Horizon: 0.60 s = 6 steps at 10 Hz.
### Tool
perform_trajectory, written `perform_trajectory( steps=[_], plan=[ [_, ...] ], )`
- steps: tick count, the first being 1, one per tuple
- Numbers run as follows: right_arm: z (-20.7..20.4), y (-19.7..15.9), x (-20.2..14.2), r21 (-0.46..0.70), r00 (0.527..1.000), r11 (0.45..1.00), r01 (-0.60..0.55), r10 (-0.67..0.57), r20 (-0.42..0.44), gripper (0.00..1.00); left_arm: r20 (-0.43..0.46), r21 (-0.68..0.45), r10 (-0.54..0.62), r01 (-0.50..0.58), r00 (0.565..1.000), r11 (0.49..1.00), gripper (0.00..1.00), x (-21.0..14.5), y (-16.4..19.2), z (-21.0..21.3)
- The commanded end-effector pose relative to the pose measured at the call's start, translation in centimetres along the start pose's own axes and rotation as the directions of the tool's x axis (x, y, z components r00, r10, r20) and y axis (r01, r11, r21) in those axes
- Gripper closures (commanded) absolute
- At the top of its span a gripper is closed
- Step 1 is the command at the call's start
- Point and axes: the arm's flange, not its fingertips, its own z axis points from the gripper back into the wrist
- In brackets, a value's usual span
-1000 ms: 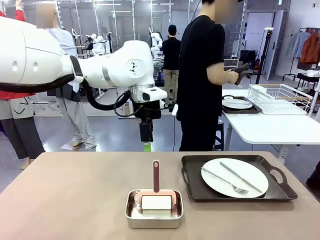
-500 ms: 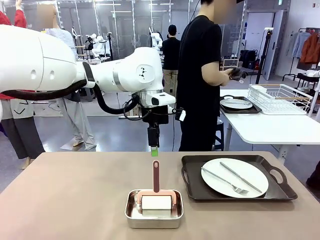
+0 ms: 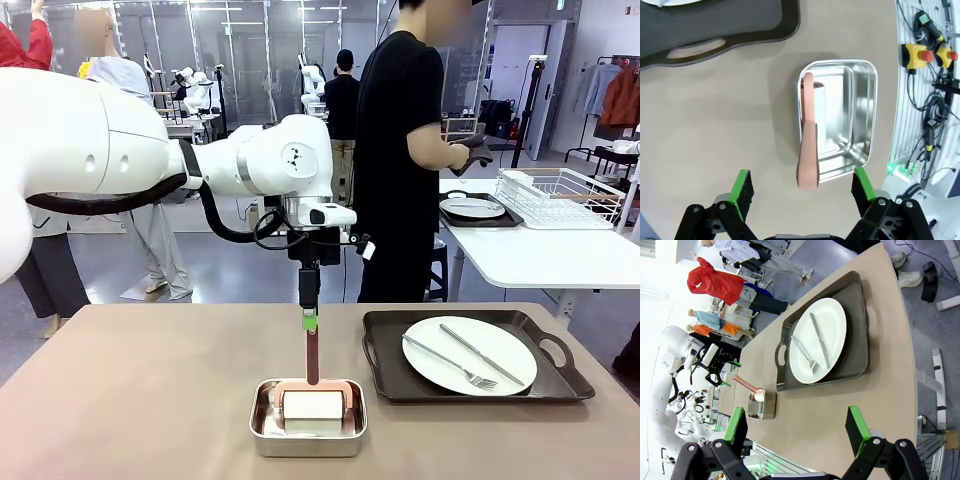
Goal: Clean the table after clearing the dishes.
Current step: When the left (or right) Handle tray is removed, use the left hand (or right hand) to clean the left (or right) side of the table with the Lint Roller.
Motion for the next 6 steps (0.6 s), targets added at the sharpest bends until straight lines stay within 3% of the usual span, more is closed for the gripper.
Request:
perform_trajectory(
  steps=[1, 6],
  plan=[
    [0.3, 0.2, -0.2, 0.01, 1.0, 1.0, -0.005, 0.005, 0.007, 0.0, 0.036, -0.04, -0.019, 0.02, 0.999, 0.999, 0.0, 0.8, 0.0, -0.4],
    [0.3, 0.2, -0.2, 0.01, 1.0, 1.0, -0.005, 0.005, 0.007, 0.0, -0.021, -0.099, -0.006, 0.003, 1.0, 0.995, 0.0, 1.4, 0.1, -2.8]
  ],
)
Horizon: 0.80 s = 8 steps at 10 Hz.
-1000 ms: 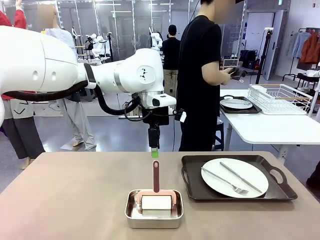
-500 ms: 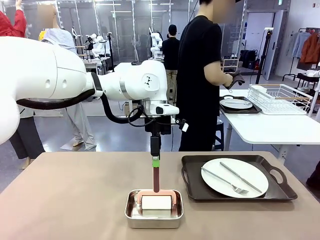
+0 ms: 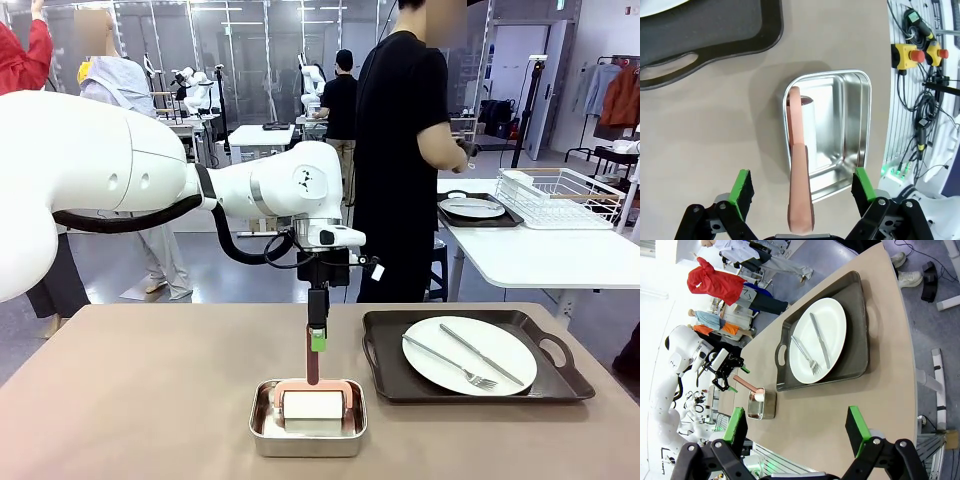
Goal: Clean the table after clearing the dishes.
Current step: When the left (or right) Handle tray is removed, use the left hand (or right hand) to clean the left (or right) side of the table with the Lint Roller.
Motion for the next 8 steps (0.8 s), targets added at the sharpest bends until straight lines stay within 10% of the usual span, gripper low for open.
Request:
perform_trajectory(
  steps=[1, 8],
  plan=[
    [0.3, 0.2, -0.2, 0.01, 1.0, 1.0, -0.005, 0.005, 0.007, 0.0, -0.025, -0.021, 0.005, -0.006, 1.0, 1.0, 0.0, 0.2, -0.4, 0.5],
    [0.3, 0.2, -0.2, 0.01, 1.0, 1.0, -0.005, 0.005, 0.007, 0.0, -0.046, -0.053, 0.011, -0.013, 0.999, 0.999, 0.0, -0.3, -0.5, -1.6]
  ],
)
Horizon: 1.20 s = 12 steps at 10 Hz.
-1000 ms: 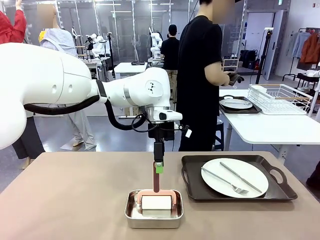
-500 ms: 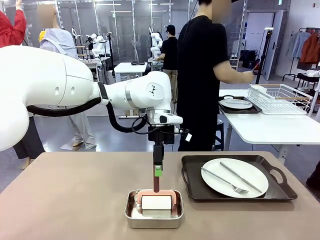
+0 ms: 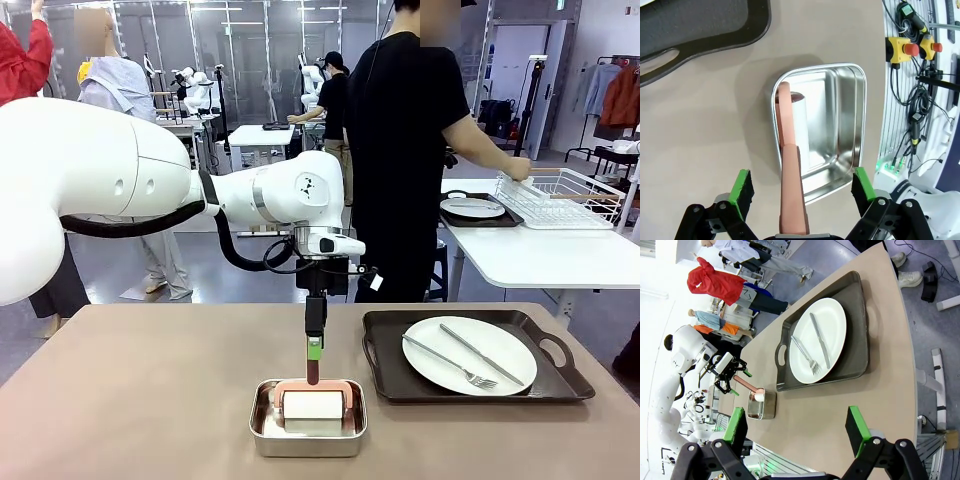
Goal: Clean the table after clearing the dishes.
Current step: When the left (or right) Handle tray is removed, use the left hand (or right hand) to clean the left (or right) side of the table with the Lint Roller.
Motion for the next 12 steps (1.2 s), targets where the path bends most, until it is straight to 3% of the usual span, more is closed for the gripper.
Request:
perform_trajectory(
  steps=[1, 3, 4, 12],
  plan=[
    [0.31, 0.21, -0.18, 0.01, 1.0, 1.0, -0.005, 0.005, 0.007, 0.0, -0.031, -0.005, 0.026, -0.026, 0.999, 1.0, 0.0, -0.33, -0.63, -0.22],
    [0.31, 0.21, -0.18, 0.01, 1.0, 1.0, -0.005, 0.005, 0.007, 0.0, -0.027, -0.01, 0.03, -0.03, 0.999, 1.0, 0.02, -0.4, -0.7, -0.4],
    [0.31, 0.21, -0.18, 0.01, 1.0, 1.0, -0.005, 0.005, 0.007, 0.0, -0.024, -0.009, 0.031, -0.031, 0.999, 0.999, 0.09, -0.41, -0.71, -0.37],
    [0.31, 0.21, -0.18, 0.01, 1.0, 1.0, -0.005, 0.005, 0.007, 0.0, -0.042, 0.003, 0.046, -0.046, 0.998, 0.999, 0.89, -0.46, -0.76, 0.13]
  ],
)
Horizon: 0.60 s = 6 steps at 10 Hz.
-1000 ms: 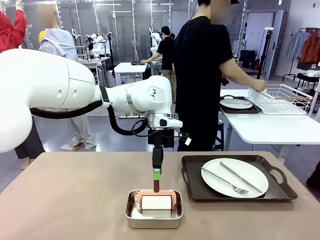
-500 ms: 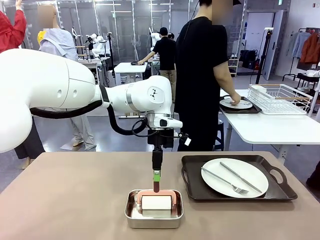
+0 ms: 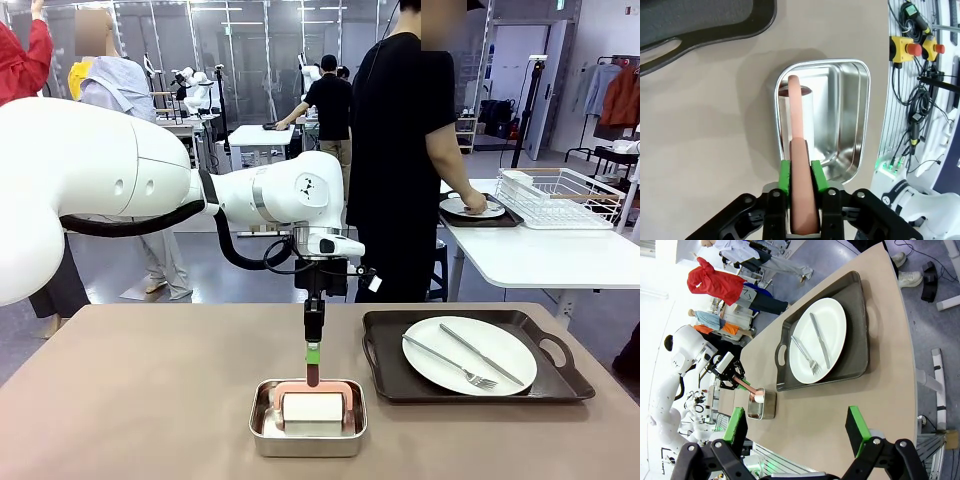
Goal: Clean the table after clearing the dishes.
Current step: When the left (or right) Handle tray is removed, use the left hand (or right hand) to clean the left (or right) side of the table with the Lint Roller.
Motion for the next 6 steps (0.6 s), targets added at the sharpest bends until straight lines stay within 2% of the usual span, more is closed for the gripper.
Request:
perform_trajectory(
  steps=[1, 4, 5, 6],
  plan=[
    [0.3, 0.2, -0.2, 0.01, 1.0, 1.0, -0.005, 0.005, 0.007, 0.0, -0.026, -0.002, 0.015, -0.015, 1.0, 1.0, 0.98, -0.2, -0.8, 0.2],
    [0.3, 0.2, -0.2, 0.01, 1.0, 1.0, -0.005, 0.005, 0.007, 0.0, -0.013, 0.008, 0.035, -0.035, 0.999, 0.999, 1.0, -0.6, -1.5, 1.2],
    [0.3, 0.2, -0.2, 0.01, 1.0, 1.0, -0.005, 0.005, 0.007, 0.0, 0.006, 0.008, 0.087, -0.087, 0.996, 0.996, 0.95, -0.9, -2.7, 2.5],
    [0.3, 0.2, -0.2, 0.01, 1.0, 1.0, -0.005, 0.005, 0.007, 0.0, 0.033, 0.036, 0.156, -0.157, 0.987, 0.987, 0.95, -1.6, -4.7, 4.6]
  ],
)
